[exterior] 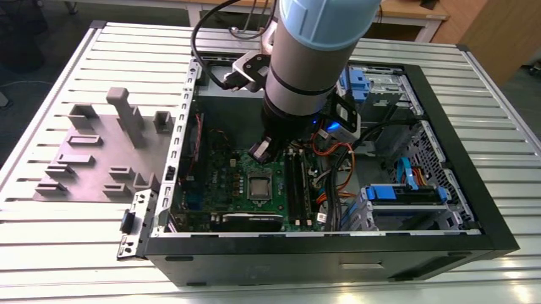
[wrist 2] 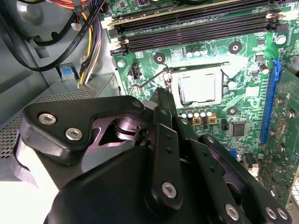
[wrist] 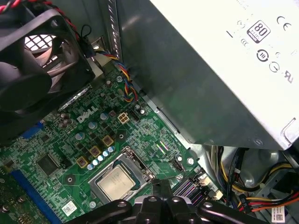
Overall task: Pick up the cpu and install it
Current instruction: 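Close the cpu cover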
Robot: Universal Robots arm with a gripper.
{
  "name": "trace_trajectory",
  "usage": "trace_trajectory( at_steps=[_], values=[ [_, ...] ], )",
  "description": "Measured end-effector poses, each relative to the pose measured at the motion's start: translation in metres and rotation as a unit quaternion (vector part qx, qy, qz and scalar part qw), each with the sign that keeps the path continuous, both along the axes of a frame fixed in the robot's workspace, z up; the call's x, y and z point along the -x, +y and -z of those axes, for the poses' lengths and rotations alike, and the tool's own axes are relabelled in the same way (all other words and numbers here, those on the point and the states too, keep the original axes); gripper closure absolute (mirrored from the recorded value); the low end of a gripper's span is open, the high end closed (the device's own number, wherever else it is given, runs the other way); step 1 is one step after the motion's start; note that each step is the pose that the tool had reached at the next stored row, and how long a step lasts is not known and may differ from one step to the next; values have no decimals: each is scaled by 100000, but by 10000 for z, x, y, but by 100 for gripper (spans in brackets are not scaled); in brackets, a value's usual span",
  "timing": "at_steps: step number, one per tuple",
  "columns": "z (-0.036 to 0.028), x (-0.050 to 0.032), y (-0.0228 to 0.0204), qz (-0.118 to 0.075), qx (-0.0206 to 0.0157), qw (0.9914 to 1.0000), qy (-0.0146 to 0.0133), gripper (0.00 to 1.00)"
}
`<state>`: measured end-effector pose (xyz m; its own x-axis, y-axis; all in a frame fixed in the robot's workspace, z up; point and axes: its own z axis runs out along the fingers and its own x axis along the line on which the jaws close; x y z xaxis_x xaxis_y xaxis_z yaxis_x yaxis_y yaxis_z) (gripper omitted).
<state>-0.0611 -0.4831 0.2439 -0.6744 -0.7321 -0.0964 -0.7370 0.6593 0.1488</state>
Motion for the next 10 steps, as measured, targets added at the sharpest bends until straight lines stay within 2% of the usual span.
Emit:
trace_trajectory(
  at_steps=[2, 7, 10],
  values=[
    [0, 13, -1, -14, -1, 100000, 1, 89],
    [1, 141, -4, -61, -5, 100000, -3, 89],
    [0, 180, -31, -220, 90, 100000, 0, 89]
  ],
)
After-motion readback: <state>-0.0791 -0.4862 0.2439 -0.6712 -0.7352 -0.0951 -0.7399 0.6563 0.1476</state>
